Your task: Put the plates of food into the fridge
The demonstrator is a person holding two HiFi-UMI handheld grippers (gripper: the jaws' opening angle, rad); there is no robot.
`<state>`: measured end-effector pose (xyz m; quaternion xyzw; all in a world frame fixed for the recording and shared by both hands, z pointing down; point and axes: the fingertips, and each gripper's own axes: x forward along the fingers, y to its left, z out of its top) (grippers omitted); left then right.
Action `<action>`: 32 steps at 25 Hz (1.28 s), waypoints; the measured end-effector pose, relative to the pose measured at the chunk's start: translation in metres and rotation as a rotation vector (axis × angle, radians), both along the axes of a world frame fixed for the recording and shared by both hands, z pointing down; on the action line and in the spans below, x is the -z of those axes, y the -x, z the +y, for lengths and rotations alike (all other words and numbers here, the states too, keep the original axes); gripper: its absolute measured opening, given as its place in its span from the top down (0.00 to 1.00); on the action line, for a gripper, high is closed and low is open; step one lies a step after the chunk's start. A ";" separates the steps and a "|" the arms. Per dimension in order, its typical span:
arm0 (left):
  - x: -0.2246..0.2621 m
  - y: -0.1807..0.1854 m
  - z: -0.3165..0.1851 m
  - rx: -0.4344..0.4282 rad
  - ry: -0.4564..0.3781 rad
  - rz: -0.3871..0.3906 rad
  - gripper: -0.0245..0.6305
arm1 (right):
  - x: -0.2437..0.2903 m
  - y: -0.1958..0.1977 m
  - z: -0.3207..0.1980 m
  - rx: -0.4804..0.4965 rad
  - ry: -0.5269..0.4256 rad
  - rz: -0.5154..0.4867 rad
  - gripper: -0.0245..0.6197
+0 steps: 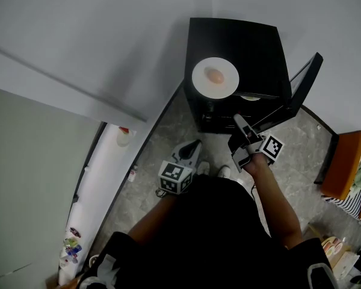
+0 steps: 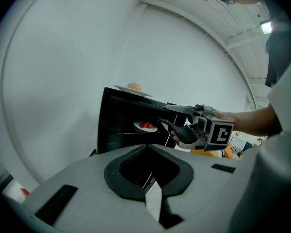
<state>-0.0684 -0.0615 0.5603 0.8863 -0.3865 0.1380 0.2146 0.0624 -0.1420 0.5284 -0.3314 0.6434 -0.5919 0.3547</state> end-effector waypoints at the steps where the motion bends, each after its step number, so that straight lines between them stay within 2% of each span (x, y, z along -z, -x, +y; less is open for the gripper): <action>1: 0.000 0.001 -0.001 0.002 0.000 -0.001 0.93 | 0.002 0.002 -0.002 0.006 -0.003 0.002 0.74; 14: 0.000 0.008 -0.008 0.021 -0.001 0.003 0.93 | 0.041 0.031 -0.037 0.054 -0.050 -0.037 0.74; 30: 0.000 0.012 -0.021 0.042 -0.003 0.018 0.93 | 0.046 0.057 -0.070 0.102 -0.029 -0.083 0.74; 32: 0.000 0.011 -0.022 0.044 -0.001 0.018 0.93 | 0.046 0.059 -0.070 0.115 -0.022 -0.084 0.77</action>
